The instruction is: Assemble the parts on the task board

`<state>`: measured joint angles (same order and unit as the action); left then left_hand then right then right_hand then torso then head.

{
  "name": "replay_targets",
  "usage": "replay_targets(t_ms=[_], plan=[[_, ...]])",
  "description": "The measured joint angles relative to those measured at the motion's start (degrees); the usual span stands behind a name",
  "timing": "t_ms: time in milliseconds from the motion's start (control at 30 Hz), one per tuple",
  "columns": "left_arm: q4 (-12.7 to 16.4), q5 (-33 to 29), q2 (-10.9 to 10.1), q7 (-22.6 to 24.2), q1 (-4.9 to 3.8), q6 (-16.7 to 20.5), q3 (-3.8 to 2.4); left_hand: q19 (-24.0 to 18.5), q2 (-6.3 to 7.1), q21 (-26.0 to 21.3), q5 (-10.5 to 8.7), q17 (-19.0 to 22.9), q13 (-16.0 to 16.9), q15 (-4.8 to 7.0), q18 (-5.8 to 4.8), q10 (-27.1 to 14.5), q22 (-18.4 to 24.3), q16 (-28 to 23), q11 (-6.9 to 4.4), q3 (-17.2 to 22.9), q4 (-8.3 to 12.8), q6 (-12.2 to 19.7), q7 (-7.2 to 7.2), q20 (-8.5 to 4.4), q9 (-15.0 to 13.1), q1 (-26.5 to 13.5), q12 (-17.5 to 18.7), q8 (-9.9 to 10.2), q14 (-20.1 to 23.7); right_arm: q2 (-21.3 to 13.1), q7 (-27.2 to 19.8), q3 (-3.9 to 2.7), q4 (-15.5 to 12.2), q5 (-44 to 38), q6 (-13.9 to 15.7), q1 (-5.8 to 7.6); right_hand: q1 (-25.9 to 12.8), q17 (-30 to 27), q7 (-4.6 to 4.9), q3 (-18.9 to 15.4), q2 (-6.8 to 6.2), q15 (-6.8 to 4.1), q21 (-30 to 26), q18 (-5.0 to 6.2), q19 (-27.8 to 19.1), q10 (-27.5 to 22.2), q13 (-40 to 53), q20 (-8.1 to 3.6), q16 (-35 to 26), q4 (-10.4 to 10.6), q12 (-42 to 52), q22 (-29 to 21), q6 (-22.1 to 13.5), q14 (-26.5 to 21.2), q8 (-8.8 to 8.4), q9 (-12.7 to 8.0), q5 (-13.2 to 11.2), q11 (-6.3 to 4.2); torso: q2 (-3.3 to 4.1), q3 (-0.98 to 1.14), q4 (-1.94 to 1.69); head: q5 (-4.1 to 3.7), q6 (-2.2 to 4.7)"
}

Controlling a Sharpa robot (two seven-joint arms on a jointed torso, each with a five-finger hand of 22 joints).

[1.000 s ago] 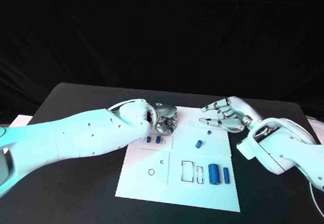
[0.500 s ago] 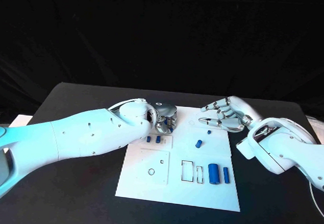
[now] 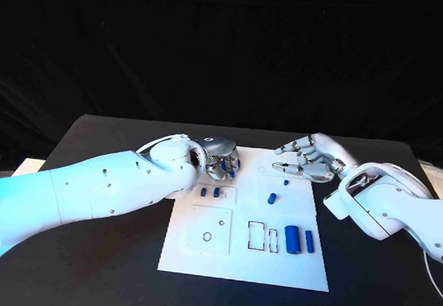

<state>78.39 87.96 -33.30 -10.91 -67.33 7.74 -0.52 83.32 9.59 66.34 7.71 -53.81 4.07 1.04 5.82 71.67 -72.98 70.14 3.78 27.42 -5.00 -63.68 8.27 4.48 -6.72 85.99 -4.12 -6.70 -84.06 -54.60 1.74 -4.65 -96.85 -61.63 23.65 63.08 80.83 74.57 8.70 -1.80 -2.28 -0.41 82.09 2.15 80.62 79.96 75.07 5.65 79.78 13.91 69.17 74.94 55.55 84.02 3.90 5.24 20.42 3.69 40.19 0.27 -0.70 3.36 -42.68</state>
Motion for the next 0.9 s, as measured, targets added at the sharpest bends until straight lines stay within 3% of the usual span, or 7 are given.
replay_targets(t_ms=[133,300,500,900], plan=[[2.2,-1.1,-2.3,0.0,-0.1,0.6,-0.84,0.0,0.29,0.2,0.0,0.1,0.0,0.0,0.0,0.0,0.0,0.0,0.01,0.0,0.0,0.0,0.0,0.0,0.0,-0.3,0.0,0.0,0.0,0.0,0.0,0.0,0.1,0.0,0.0,0.0,0.0,0.0,0.0,0.0,0.0,0.0,0.0,0.0,0.0,0.0,0.0,0.0,0.0,0.0,0.0,0.0,0.0,0.0,0.0,0.0,0.0,0.0,-0.01,0.03,-0.02,0.03,0.13],[3.7,-2.3,-4.7,-0.3,-0.31,0.7,-1.18,0.0,0.08,0.3,0.0,0.1,0.0,-0.01,0.0,0.2,-0.2,0.0,0.2,0.0,0.0,-0.2,-0.19,0.0,0.1,-0.5,0.0,0.2,0.0,0.0,0.0,0.0,0.1,0.0,0.0,-0.07,0.0,0.0,0.0,0.0,0.0,0.0,0.0,0.0,0.0,0.0,0.0,0.0,0.0,0.0,0.0,0.0,0.0,0.0,0.0,0.0,0.0,0.0,-0.02,0.09,-0.16,0.07,0.29],[3.8,-3.6,-6.4,-1.0,-0.4,0.2,-1.24,0.0,0.37,0.6,0.0,0.3,0.0,-0.01,0.0,0.2,-0.3,0.0,0.2,0.0,0.0,-0.2,-0.19,0.0,0.1,-0.8,0.0,0.2,0.0,-0.1,0.0,0.0,0.2,0.0,0.0,-0.12,0.0,0.0,0.0,0.0,0.0,0.0,0.0,0.0,0.0,0.0,0.0,0.0,0.0,0.0,0.0,0.0,0.0,0.0,0.0,0.0,0.0,0.0,-0.02,0.1,-0.26,-0.11,0.24],[3.0,-3.9,-6.4,-1.9,-0.3,-2.1,-0.75,0.0,0.5,0.6,0.0,0.5,0.0,-0.01,0.0,0.4,-0.3,0.0,0.01,0.2,0.2,-0.6,-0.19,0.0,0.1,-1.3,0.0,0.2,0.0,-0.1,0.0,0.0,0.2,0.0,0.0,-0.18,0.0,0.0,0.0,0.0,0.0,0.0,0.0,0.0,0.0,0.0,0.0,0.0,0.0,0.0,0.0,0.0,0.0,0.0,0.0,0.0,0.0,0.0,0.02,0.04,-0.15,0.07,0.07]])
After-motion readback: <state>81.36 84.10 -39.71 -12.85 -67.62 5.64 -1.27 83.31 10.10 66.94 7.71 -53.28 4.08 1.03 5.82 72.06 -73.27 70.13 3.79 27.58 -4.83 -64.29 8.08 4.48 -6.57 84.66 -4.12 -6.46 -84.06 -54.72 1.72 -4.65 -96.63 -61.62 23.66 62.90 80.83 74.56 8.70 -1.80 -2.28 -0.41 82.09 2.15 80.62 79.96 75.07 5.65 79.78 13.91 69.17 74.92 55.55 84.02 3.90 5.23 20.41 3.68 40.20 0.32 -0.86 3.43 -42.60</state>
